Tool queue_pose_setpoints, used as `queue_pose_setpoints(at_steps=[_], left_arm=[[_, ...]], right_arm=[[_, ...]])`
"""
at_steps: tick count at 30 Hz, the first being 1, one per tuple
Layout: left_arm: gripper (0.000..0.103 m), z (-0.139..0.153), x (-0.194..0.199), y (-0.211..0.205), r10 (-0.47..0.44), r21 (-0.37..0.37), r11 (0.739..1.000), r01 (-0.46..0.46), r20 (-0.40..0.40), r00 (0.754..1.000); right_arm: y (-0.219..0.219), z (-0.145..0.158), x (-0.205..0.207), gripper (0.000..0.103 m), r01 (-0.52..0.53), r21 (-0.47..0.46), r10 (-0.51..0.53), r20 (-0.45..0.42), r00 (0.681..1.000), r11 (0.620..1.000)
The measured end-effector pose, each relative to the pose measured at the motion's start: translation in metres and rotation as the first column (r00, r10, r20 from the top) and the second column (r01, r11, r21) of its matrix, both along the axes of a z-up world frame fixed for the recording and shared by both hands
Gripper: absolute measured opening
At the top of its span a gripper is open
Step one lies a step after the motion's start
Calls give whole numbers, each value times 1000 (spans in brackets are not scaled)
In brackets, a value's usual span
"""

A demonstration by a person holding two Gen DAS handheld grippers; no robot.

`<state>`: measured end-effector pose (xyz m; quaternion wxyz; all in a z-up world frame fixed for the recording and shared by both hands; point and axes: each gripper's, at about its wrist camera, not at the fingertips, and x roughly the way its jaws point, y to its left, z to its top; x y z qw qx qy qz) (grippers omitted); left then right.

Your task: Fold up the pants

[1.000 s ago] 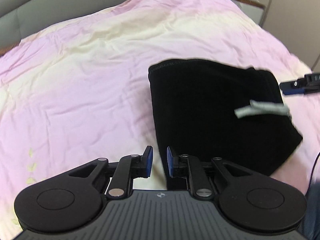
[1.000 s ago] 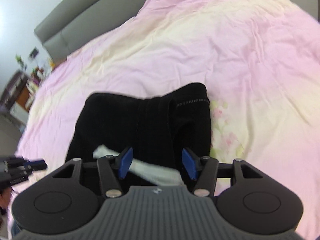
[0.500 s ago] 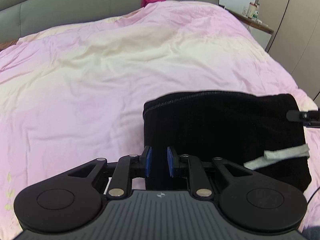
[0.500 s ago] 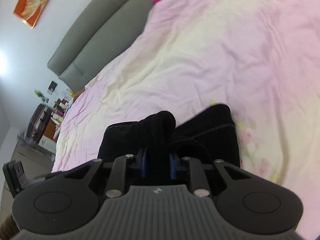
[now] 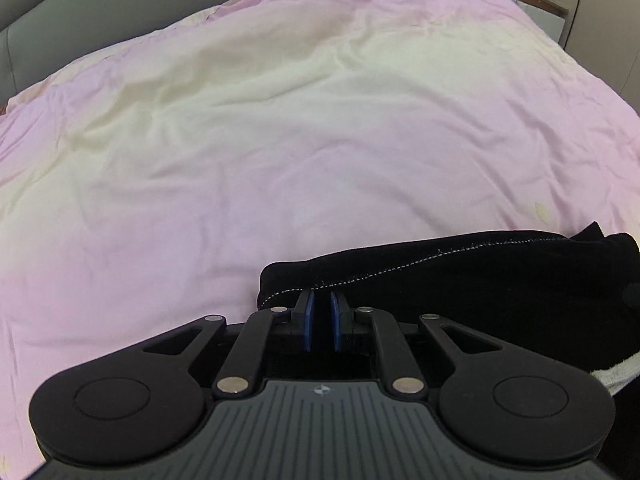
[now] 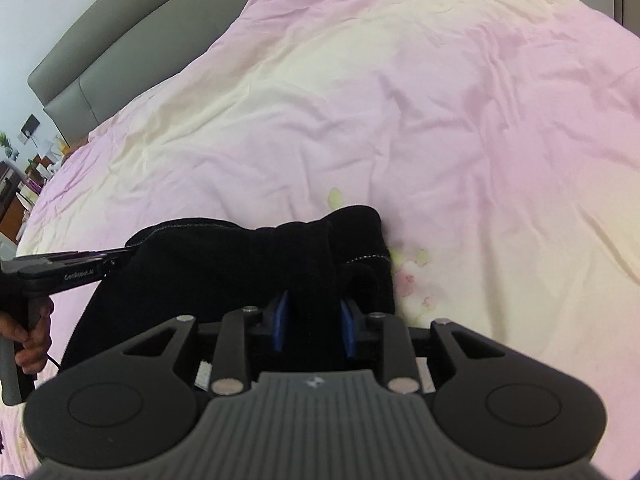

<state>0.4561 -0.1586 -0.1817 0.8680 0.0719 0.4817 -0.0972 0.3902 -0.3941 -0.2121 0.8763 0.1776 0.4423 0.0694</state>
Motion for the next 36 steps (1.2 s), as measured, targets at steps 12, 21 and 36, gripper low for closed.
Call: queue_pose_setpoints(at_steps=[12,21,36], left_arm=[[16,61,-88,18,-64,-6,998,64,70,995],[48,52,-140,24,-7,19,1000,6,31,1000],[76,19,-112,67,50,-269,960,-77,-104,993]], right_arm=[[17,47,-57,38,-58,-122,63,45,997,991],[32,41,-102,56,-70,-168,82,65,994,983],[-20,-9,-54,68,-7,139,20,-90,996,990]])
